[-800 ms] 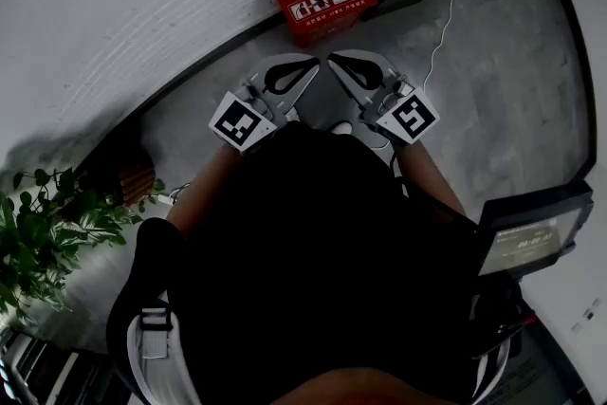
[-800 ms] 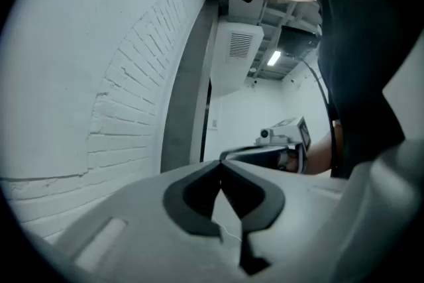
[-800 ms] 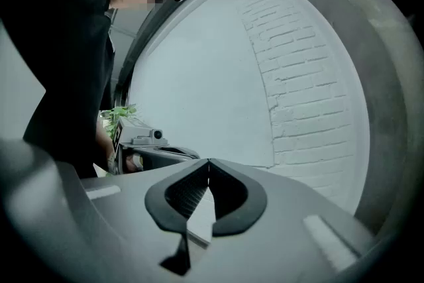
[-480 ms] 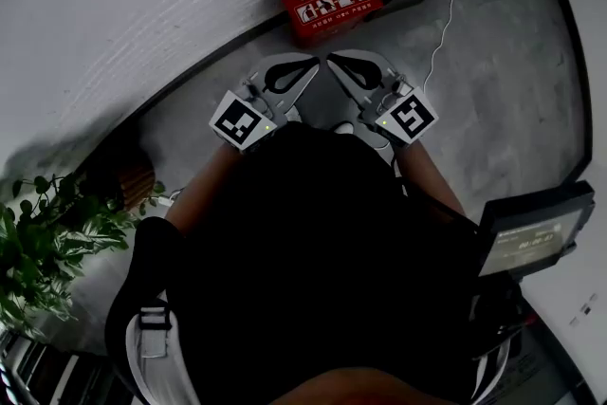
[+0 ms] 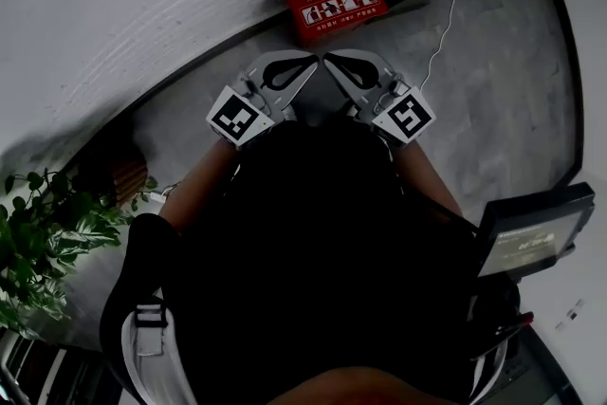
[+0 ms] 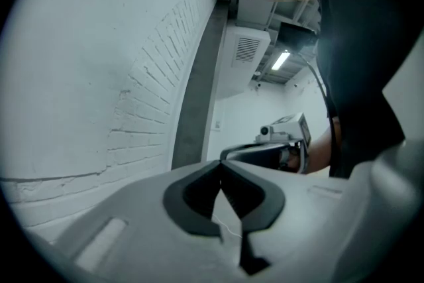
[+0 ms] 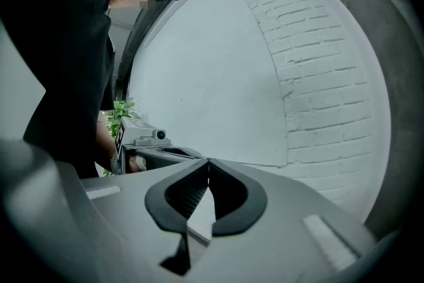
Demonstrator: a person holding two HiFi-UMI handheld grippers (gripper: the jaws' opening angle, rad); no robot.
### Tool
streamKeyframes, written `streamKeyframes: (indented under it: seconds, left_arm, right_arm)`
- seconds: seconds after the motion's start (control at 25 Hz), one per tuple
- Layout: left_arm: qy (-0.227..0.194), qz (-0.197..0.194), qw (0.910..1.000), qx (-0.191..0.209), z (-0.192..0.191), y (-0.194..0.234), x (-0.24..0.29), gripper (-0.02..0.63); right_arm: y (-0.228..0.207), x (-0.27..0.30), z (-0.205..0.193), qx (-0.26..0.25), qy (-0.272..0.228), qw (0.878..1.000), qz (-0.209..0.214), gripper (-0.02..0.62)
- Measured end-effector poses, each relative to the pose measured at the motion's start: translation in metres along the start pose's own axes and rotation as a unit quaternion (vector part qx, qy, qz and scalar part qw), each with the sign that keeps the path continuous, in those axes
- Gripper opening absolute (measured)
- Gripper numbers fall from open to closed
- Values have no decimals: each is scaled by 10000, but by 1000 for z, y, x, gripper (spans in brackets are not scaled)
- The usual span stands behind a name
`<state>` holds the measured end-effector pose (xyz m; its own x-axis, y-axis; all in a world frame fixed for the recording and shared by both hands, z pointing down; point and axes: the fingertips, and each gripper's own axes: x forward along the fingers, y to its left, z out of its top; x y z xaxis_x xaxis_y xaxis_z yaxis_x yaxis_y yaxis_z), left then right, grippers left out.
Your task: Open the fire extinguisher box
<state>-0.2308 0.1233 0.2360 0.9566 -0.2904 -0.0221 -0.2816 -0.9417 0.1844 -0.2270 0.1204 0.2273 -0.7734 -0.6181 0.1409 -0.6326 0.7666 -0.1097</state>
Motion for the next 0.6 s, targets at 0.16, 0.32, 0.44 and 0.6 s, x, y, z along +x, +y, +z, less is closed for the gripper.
streamKeyframes:
  seconds: [0.16, 0.32, 0.44, 0.6]
  left_arm:
    - [89, 130, 9999, -8, 0, 3, 12, 0]
    - [127, 384, 9992, -17, -7, 11, 36, 0]
    - [204, 649, 9977, 2, -11, 15, 59, 0]
    - [175, 1082, 9940, 70, -9, 20, 108, 0]
  right_arm:
    - [-12, -3, 0, -35, 12, 9999, 122, 8]
    - [-33, -11, -4, 34, 23, 9993, 372, 8]
    - [-57, -24, -5, 103, -61, 9984, 554, 8]
    - [-102, -51, -4, 152, -107, 9957, 913, 8]
